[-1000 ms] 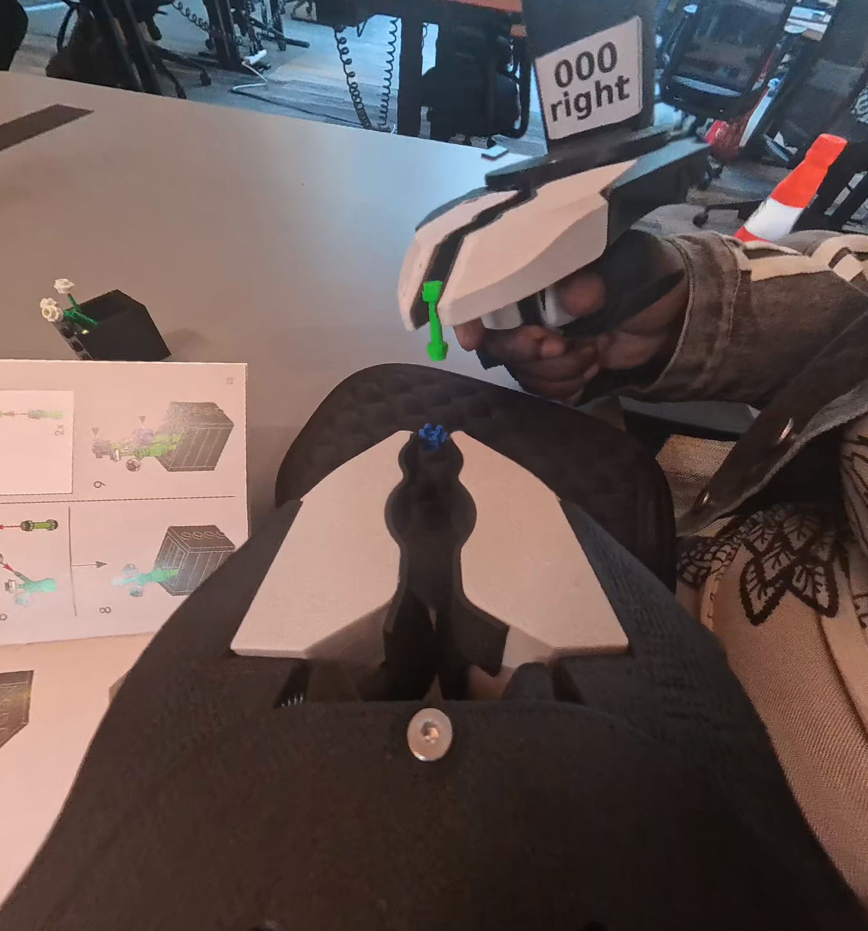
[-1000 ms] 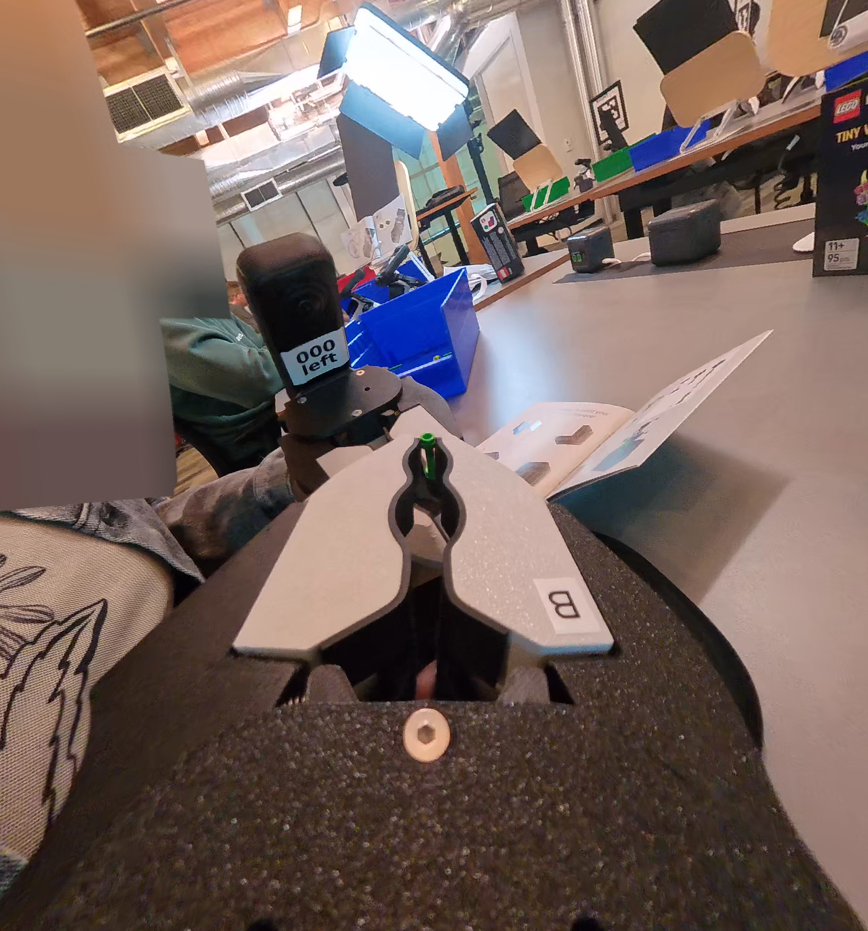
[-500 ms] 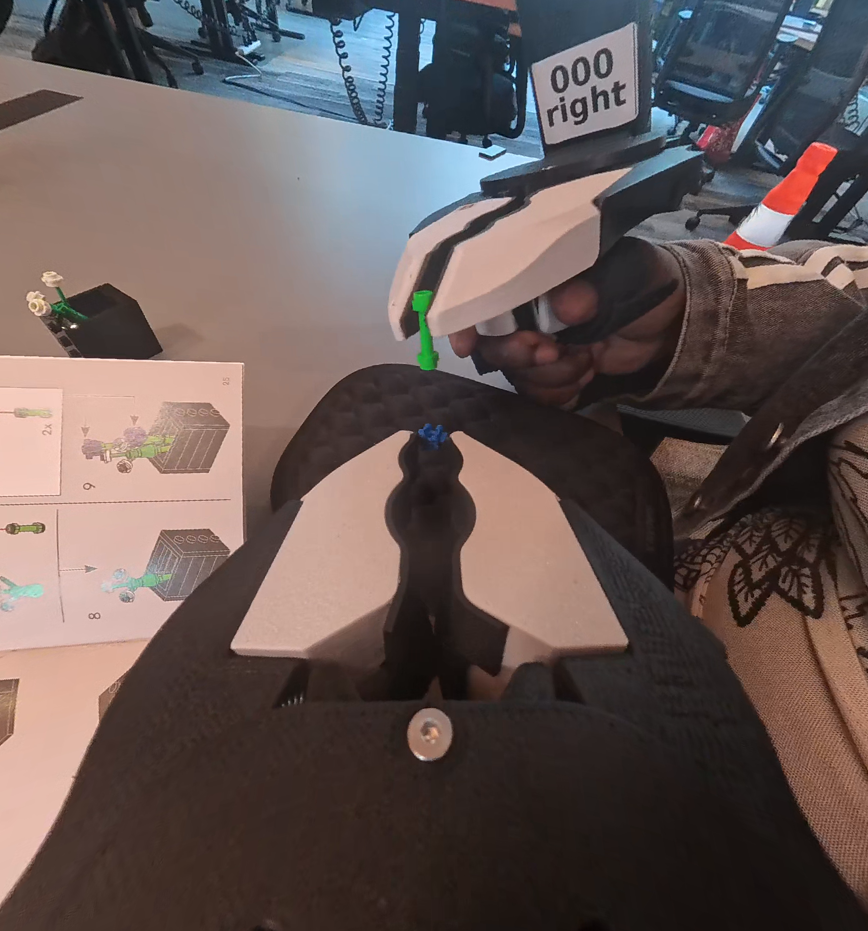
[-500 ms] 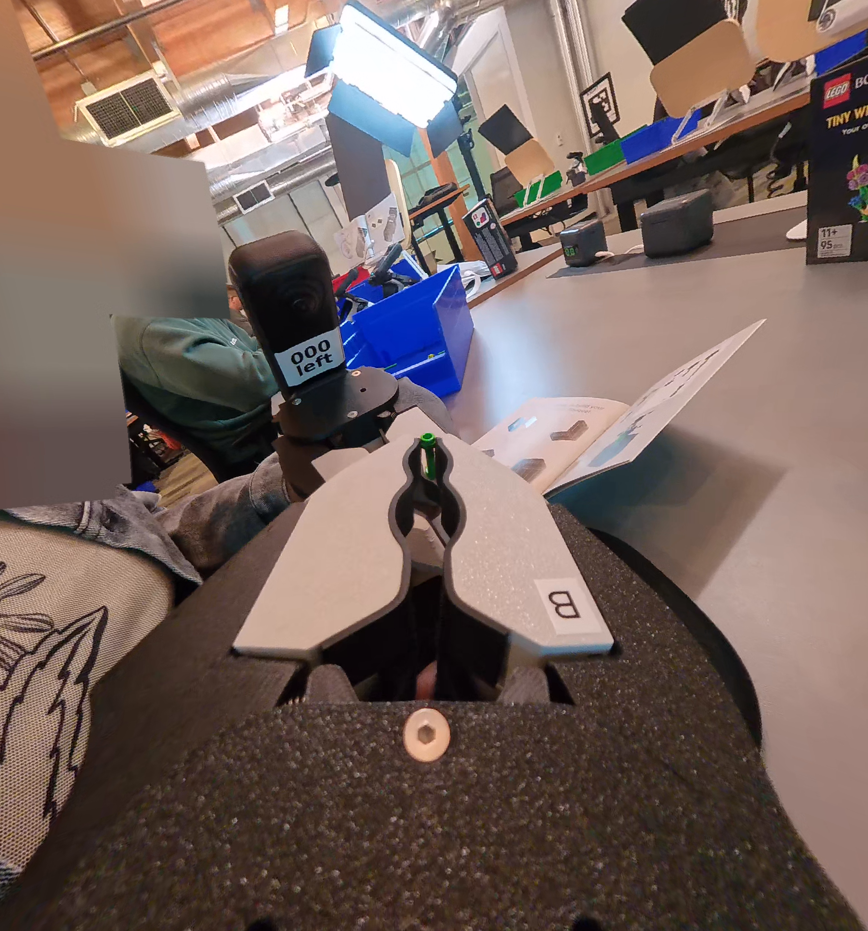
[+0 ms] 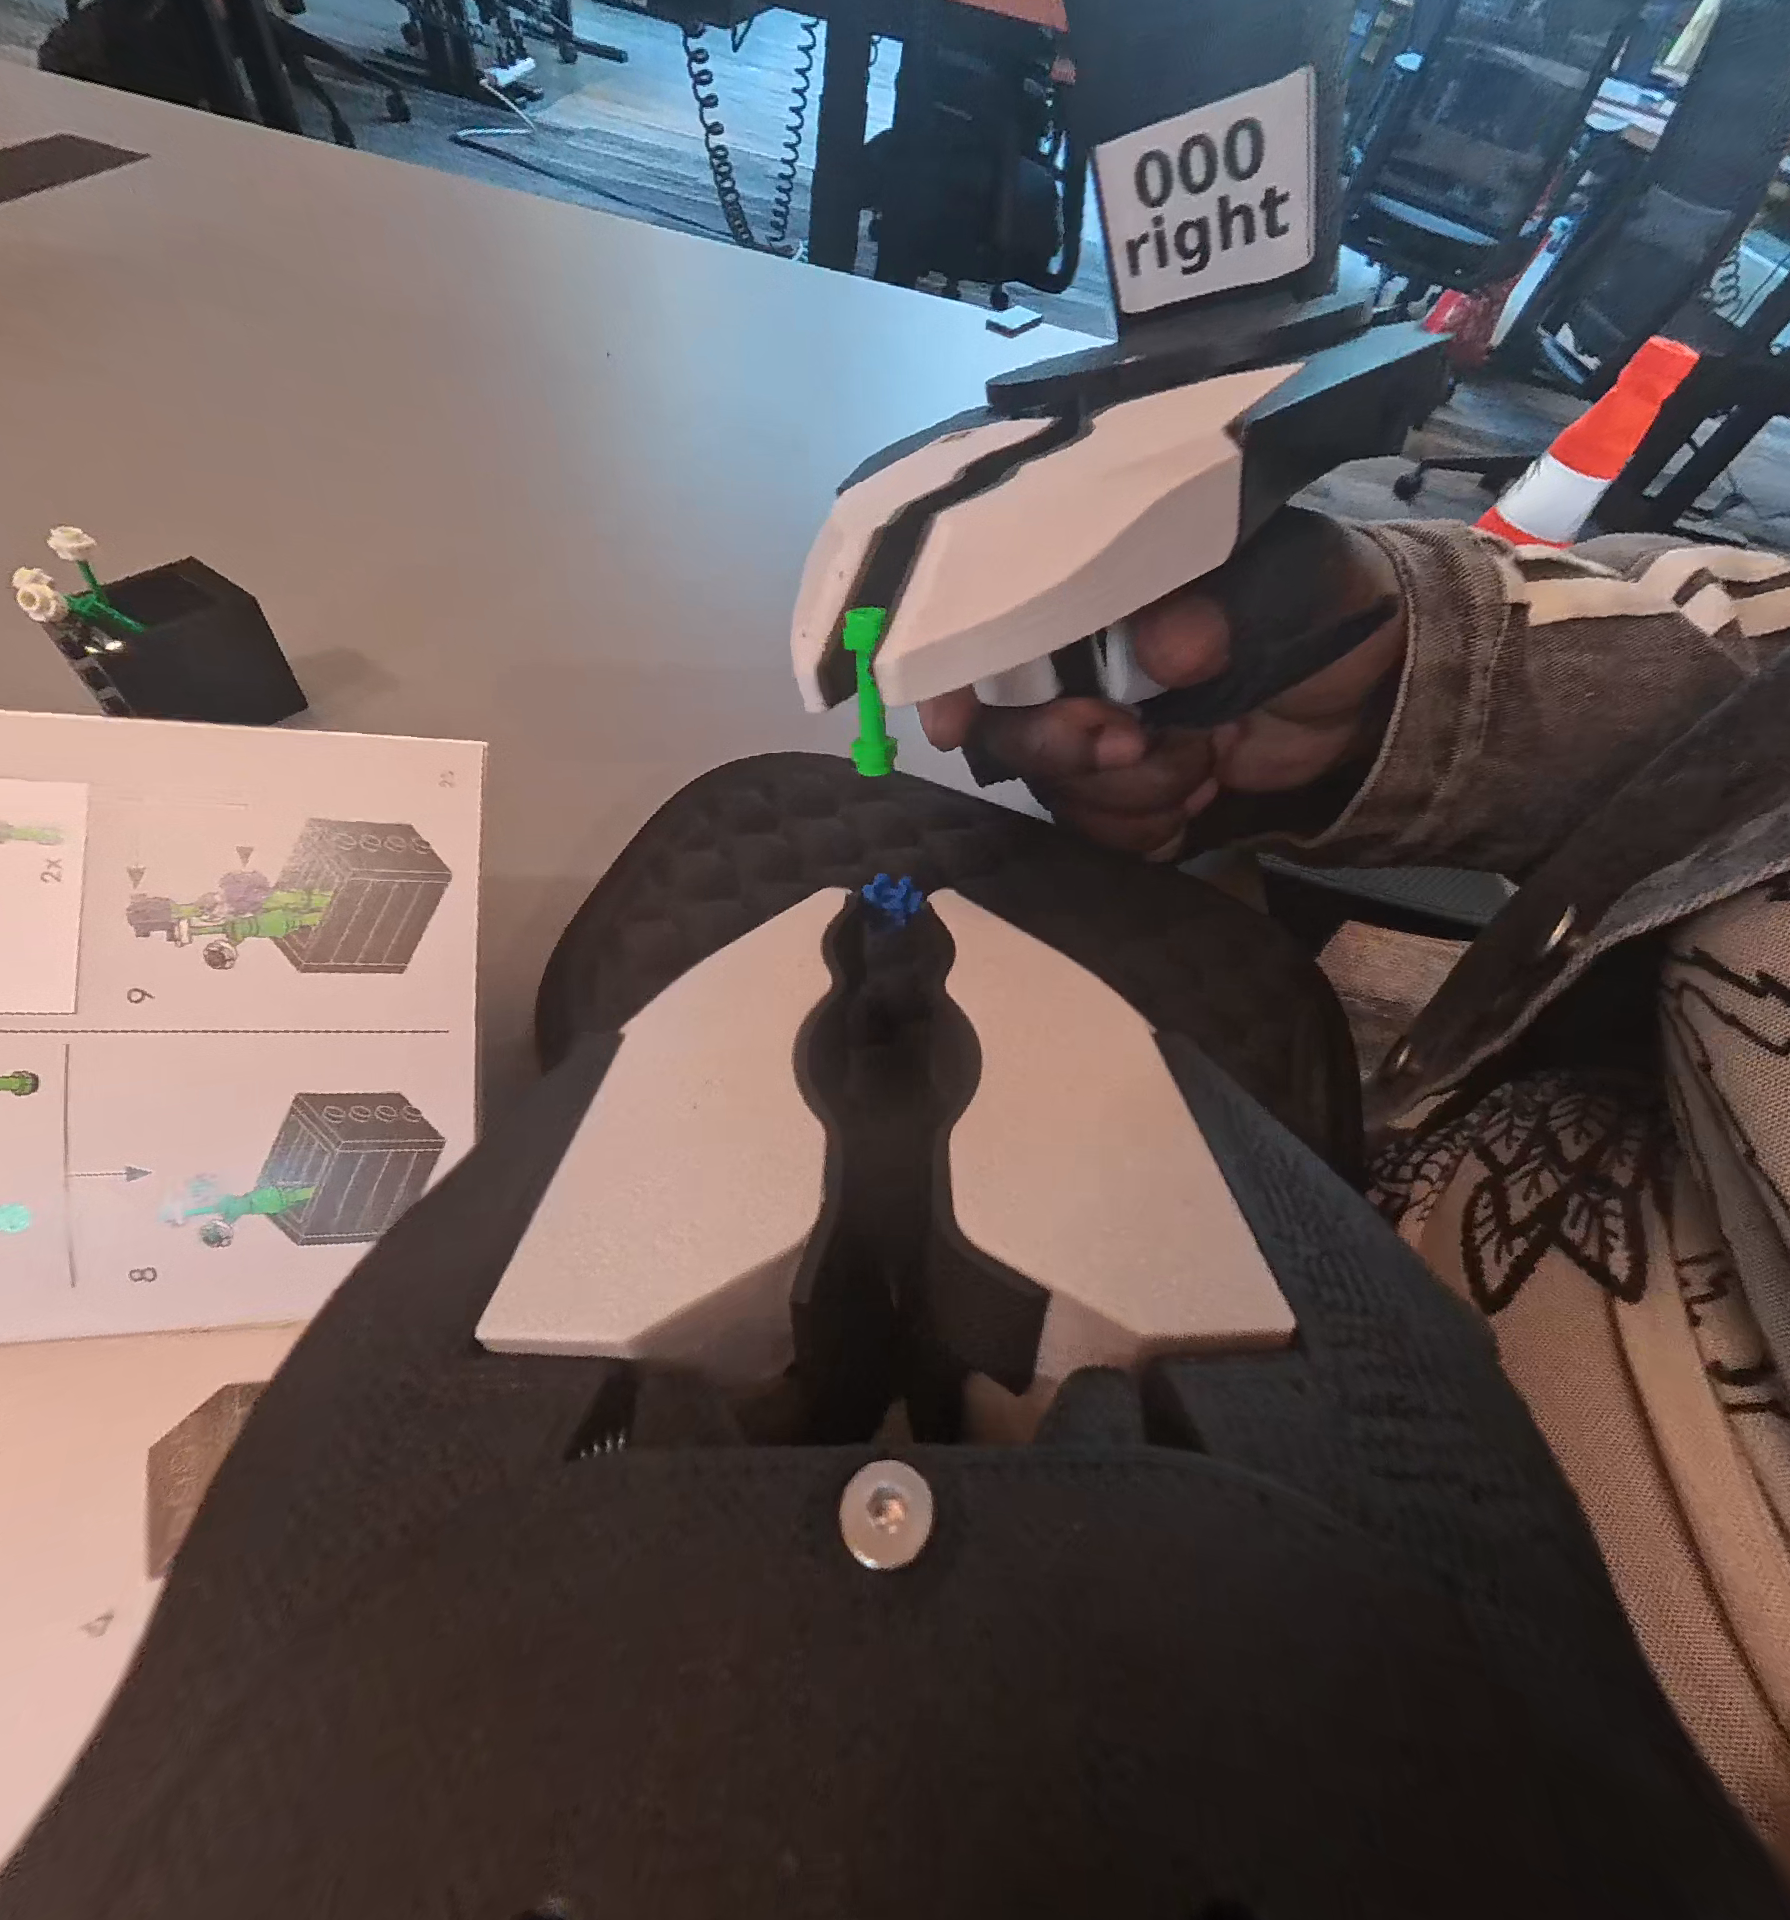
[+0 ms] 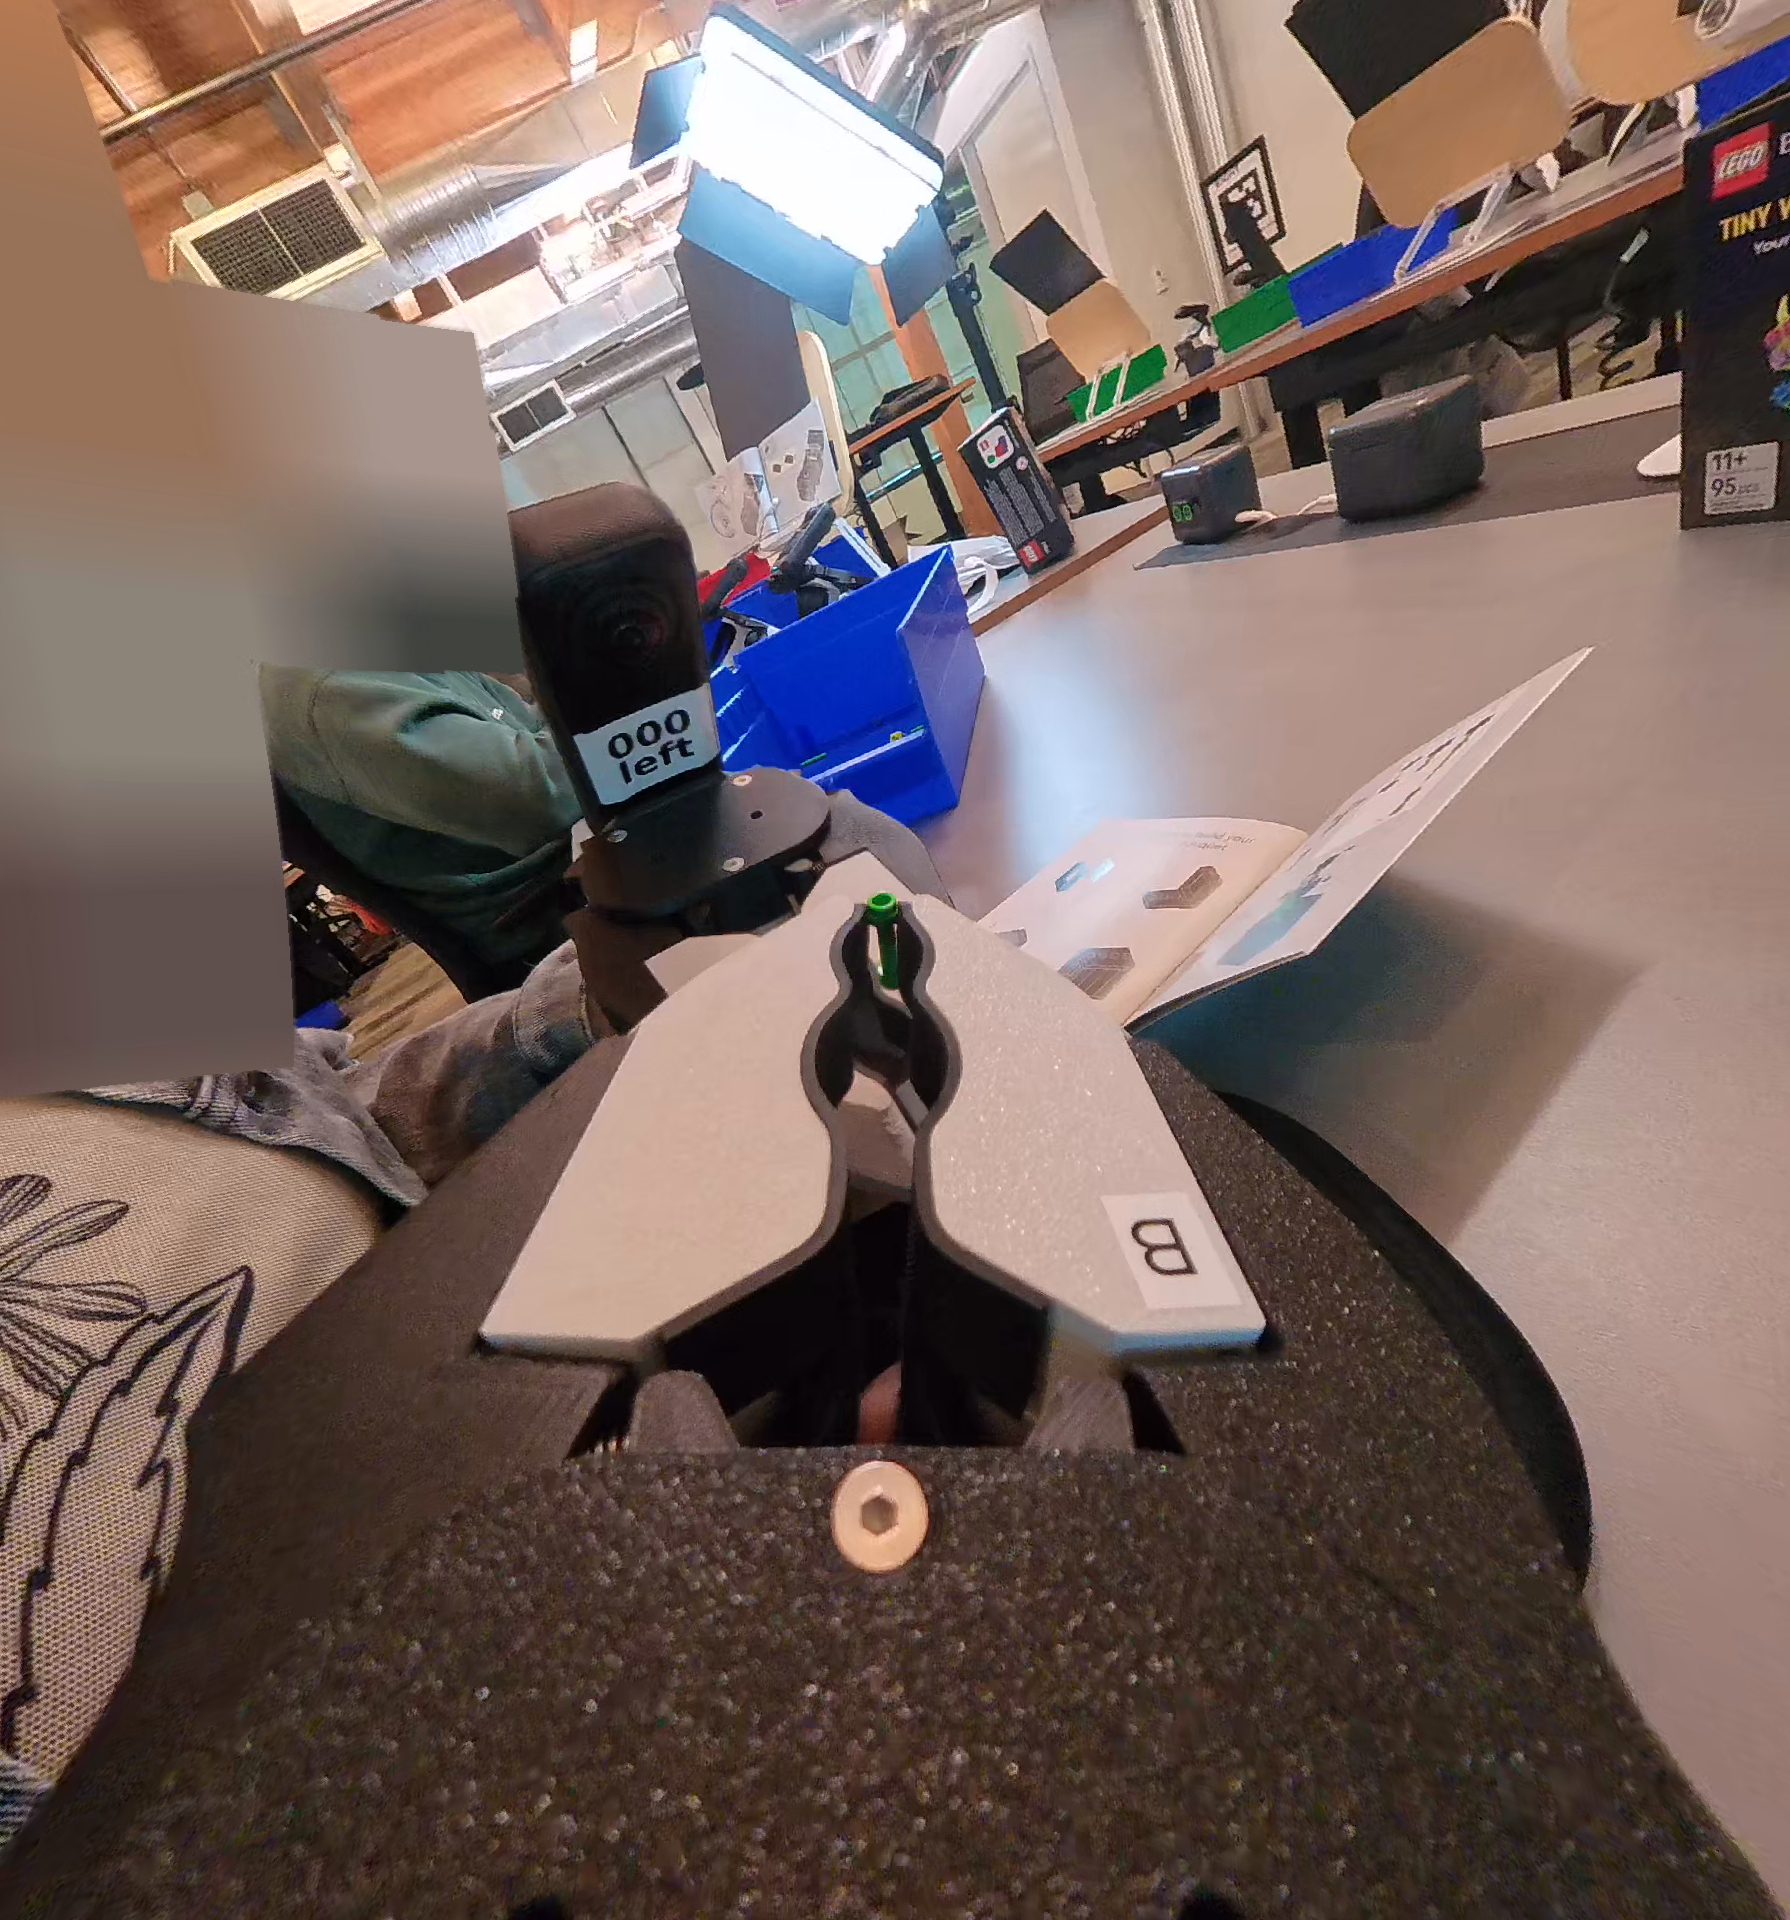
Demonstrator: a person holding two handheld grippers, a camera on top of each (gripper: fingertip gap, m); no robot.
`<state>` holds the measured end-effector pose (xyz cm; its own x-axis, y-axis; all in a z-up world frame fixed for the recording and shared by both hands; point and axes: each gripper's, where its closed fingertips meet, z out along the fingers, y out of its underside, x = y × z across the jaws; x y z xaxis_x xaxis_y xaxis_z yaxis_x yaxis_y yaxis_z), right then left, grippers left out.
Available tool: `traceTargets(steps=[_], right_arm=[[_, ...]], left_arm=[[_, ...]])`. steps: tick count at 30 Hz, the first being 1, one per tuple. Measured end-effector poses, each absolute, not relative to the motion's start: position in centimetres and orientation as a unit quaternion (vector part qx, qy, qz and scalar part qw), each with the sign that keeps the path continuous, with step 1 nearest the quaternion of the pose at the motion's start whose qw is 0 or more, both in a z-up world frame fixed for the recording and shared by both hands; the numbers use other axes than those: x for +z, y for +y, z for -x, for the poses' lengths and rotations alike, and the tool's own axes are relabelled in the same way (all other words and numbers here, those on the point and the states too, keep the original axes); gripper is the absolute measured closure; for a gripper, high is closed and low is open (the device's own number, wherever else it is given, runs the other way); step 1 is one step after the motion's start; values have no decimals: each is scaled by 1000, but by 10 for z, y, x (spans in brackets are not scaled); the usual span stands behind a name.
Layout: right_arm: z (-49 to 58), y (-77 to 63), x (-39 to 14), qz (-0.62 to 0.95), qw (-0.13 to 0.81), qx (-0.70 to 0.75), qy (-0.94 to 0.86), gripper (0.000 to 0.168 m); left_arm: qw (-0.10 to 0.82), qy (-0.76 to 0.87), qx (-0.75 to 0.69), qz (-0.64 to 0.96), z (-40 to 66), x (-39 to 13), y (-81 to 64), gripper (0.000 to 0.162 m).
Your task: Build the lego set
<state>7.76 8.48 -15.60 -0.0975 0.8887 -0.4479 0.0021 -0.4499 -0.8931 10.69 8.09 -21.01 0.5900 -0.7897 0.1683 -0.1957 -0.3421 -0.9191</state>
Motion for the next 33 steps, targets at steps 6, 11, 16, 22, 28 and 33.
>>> traceTargets(steps=[6, 11, 16, 22, 28, 33], right_arm=[[-78, 84, -155, 573, 336, 647, -374, 163], [-78, 87, -154, 575, 325, 663, -353, 163], [-77, 87, -157, 583, 322, 656, -355, 164], [-74, 85, -163, 598, 321, 635, -369, 163], [-73, 85, -169, 611, 315, 621, -376, 164], [-73, 91, -168, 623, 297, 641, -336, 163]], left_arm=[[472, 320, -323, 755, -108, -209, 83, 151], [467, 319, -324, 758, -108, -210, 84, 151], [463, 320, -320, 762, -109, -212, 85, 151], [469, 313, -329, 758, -113, -209, 86, 151], [472, 309, -331, 756, -113, -208, 87, 151], [477, 304, -342, 750, -113, -205, 87, 151]])
